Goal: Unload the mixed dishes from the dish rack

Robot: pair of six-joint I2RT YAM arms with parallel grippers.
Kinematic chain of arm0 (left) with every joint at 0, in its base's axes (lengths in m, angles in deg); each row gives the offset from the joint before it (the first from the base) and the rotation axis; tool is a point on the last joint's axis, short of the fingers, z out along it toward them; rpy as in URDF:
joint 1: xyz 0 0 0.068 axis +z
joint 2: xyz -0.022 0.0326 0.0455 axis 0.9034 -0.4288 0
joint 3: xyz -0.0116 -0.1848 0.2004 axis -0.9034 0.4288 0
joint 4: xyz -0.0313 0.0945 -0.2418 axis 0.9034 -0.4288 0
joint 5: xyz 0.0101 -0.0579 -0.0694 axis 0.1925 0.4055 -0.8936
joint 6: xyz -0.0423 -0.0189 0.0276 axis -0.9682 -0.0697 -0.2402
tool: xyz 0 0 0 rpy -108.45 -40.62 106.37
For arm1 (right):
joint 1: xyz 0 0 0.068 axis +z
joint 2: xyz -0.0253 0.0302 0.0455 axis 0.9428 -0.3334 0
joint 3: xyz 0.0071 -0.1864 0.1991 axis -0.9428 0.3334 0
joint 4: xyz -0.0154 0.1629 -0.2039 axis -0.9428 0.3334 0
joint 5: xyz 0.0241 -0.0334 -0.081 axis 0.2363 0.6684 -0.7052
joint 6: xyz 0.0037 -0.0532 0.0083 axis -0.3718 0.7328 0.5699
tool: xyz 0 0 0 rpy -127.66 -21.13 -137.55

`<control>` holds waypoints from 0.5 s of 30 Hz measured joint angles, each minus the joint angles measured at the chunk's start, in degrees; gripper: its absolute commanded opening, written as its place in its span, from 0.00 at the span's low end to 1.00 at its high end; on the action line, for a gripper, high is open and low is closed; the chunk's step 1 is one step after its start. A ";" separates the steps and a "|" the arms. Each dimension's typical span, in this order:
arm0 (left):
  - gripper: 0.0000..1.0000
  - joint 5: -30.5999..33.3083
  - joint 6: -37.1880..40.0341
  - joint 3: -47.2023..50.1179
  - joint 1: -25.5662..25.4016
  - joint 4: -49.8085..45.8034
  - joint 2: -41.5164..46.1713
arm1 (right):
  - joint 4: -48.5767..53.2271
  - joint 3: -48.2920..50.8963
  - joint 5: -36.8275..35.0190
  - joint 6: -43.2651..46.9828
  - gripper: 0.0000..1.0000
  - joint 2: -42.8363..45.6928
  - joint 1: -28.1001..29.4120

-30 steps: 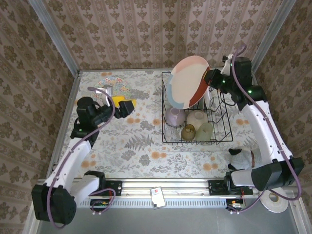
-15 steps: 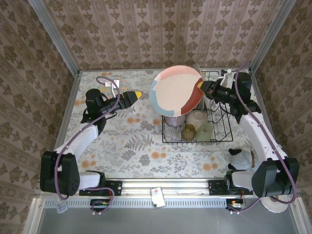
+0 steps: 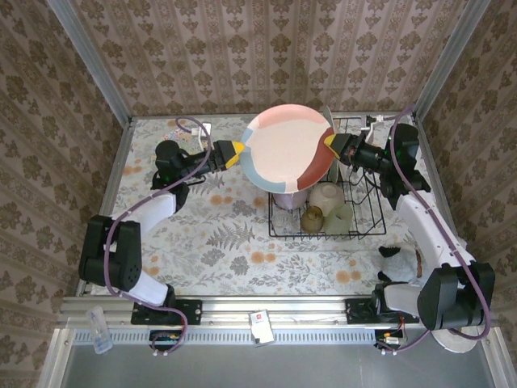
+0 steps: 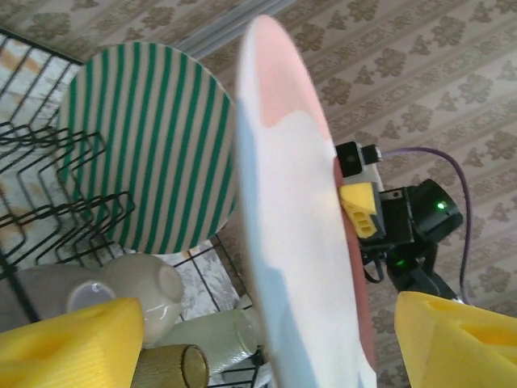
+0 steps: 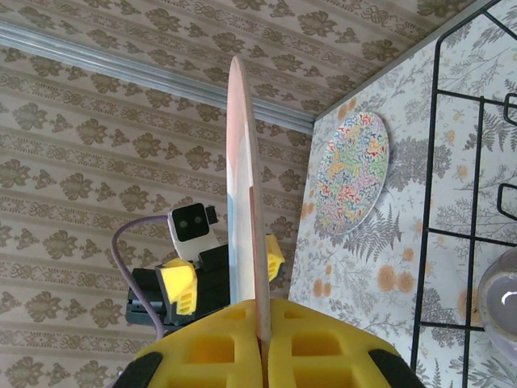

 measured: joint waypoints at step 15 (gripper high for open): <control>0.28 -0.31 -9.84 -0.11 -2.86 10.84 -2.36 | 0.04 0.00 0.96 0.17 0.00 -0.02 0.02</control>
